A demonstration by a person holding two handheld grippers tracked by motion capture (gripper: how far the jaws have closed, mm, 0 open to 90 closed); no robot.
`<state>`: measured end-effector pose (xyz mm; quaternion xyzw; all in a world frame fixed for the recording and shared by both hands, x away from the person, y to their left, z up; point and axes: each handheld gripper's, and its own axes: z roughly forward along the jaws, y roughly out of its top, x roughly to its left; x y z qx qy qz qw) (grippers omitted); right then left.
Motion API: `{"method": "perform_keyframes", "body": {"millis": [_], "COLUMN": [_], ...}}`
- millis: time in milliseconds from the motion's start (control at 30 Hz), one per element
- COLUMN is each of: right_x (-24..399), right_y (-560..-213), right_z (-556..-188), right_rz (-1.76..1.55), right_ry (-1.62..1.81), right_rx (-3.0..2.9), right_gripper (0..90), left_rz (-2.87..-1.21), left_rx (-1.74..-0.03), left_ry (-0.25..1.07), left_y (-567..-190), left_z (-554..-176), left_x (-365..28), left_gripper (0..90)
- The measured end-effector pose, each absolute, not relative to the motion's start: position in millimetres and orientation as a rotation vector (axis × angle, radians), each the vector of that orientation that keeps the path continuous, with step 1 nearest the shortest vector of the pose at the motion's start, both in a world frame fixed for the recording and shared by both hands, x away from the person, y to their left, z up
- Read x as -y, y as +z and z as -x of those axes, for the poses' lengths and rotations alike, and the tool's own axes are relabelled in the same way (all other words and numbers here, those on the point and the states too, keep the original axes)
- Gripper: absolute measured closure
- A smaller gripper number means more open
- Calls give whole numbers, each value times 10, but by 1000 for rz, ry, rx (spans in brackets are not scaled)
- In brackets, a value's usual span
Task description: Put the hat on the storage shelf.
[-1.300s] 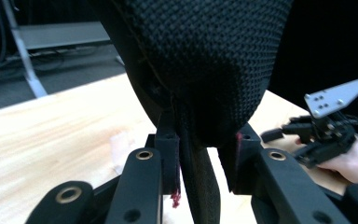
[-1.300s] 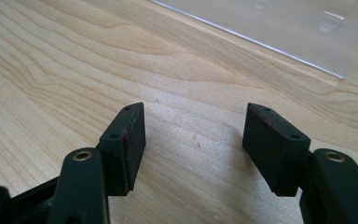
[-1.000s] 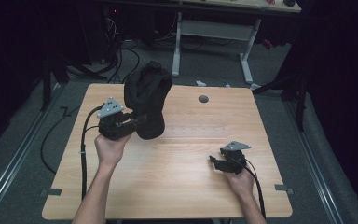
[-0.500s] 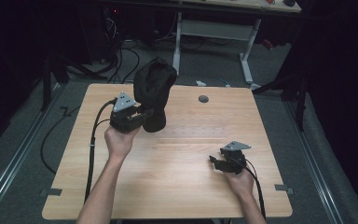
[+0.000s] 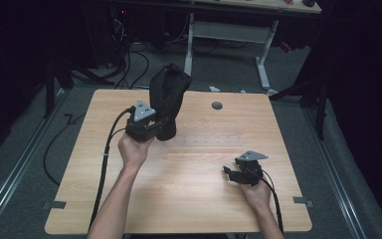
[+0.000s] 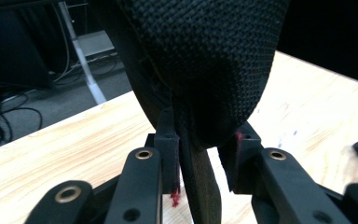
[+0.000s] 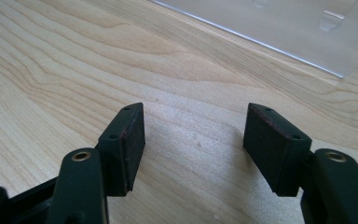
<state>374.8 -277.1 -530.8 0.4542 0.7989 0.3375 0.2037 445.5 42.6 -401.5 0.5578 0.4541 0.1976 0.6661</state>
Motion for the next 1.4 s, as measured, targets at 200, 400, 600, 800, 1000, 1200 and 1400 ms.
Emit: {"method": "perform_keyframes", "body": {"millis": [200,400,600,800,1000,1200,1400], "right_x": [2771,2770,2770,2770,2769,2768,2768], "right_y": [-5308,-5309,-5308,-5308,-5309,-5309,-5309], "right_z": [-3747,-3748,-3747,-3747,-3746,-3746,-3746], "right_rz": [-1268,-1267,-1269,-1268,-1269,-1269,-1270], "right_ry": [942,943,941,941,942,942,942], "right_rx": [-2229,-2228,-2228,-2228,-2227,-2227,-2227], "right_gripper": [388,388,388,388,388,388,388], "left_rz": [-1238,-1231,-1209,-1187,-1196,-1171,-1183], "left_rx": [-1046,-1063,-1084,-1118,-1132,-1168,-1191], "left_ry": [427,413,396,352,341,295,251], "left_y": [-4104,-4235,-4278,-4317,-4321,-4308,-4310], "left_z": [-4478,-4475,-4430,-4380,-4361,-4378,-4388], "left_x": [-420,-401,-442,-502,-497,-537,-575], "left_gripper": [708,702,687,667,653,466,328]}}
